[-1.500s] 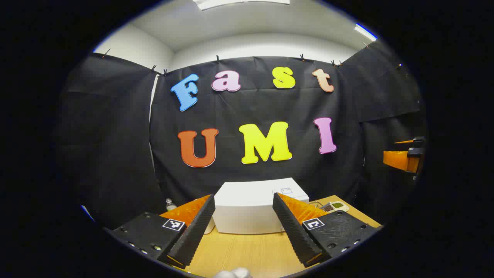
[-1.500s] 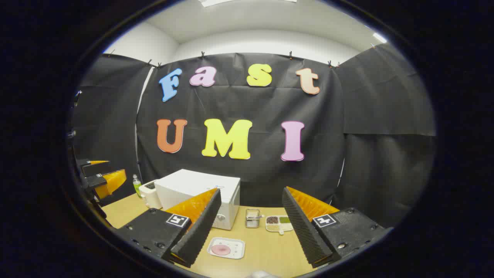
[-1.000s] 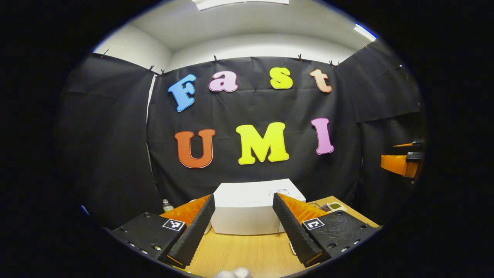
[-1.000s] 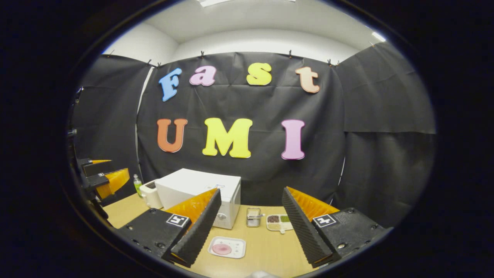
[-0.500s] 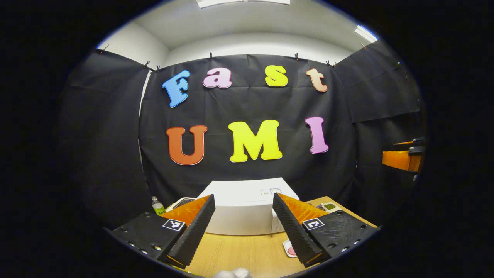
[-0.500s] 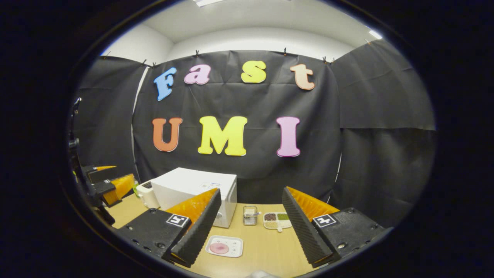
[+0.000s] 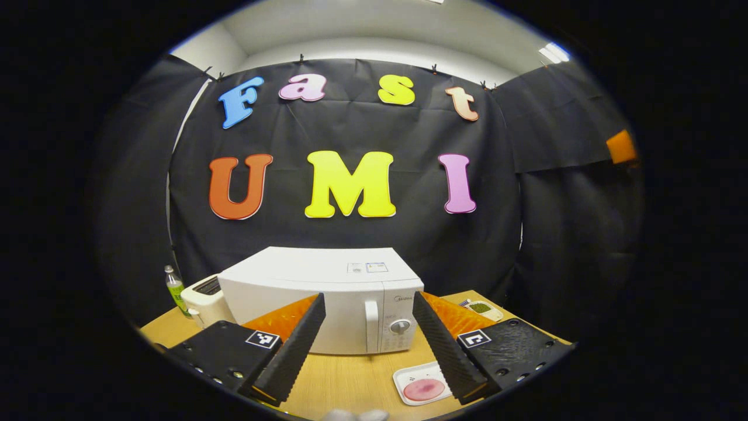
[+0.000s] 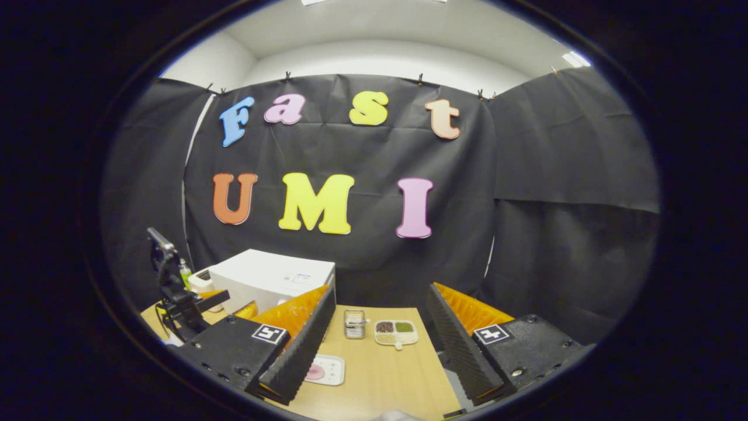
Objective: Open the microwave oven with the left hand, put the food in, and close the microwave oven.
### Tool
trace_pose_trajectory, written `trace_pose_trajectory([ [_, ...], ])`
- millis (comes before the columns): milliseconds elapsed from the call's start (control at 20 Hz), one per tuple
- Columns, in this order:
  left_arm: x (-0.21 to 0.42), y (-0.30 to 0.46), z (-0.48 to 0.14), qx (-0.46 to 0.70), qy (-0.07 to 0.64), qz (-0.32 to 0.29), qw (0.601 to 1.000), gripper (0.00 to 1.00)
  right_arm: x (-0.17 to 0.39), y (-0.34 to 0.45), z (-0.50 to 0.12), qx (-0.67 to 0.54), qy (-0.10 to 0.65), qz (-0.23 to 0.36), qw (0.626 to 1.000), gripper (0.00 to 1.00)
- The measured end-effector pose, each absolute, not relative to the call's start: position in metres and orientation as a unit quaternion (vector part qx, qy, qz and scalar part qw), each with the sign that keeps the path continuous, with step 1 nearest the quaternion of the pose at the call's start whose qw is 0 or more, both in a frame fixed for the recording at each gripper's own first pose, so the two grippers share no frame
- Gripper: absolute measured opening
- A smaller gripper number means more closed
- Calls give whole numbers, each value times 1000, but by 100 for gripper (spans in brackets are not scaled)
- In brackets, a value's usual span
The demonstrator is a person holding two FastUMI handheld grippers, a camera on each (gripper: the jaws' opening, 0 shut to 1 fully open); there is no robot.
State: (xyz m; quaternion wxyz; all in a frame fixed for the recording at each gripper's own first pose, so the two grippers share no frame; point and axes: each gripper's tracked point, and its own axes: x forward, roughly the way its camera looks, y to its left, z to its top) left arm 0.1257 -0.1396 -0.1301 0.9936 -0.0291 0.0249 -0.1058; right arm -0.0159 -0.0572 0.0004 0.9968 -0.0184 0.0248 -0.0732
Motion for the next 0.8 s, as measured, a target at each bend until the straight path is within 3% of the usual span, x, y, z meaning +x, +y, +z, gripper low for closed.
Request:
trace_pose_trajectory([
  [300,202,-168,-201,-8,74,-99,992,95,-21,-74,-3,-22,45,-106,993,100],
  [600,237,-177,-236,-6,97,-105,990,93,-17,-82,-8,-22,65,-124,990,100],
  [650,242,-175,-241,-6,106,-95,990,87,-16,-82,-9,-19,66,-125,990,100],
  [750,243,-168,-249,-17,115,-82,990,32,-18,-80,-11,-16,67,-123,990,95],
  [800,246,-171,-250,-27,110,-86,990,36,-19,-79,-10,-18,67,-124,990,95],
])
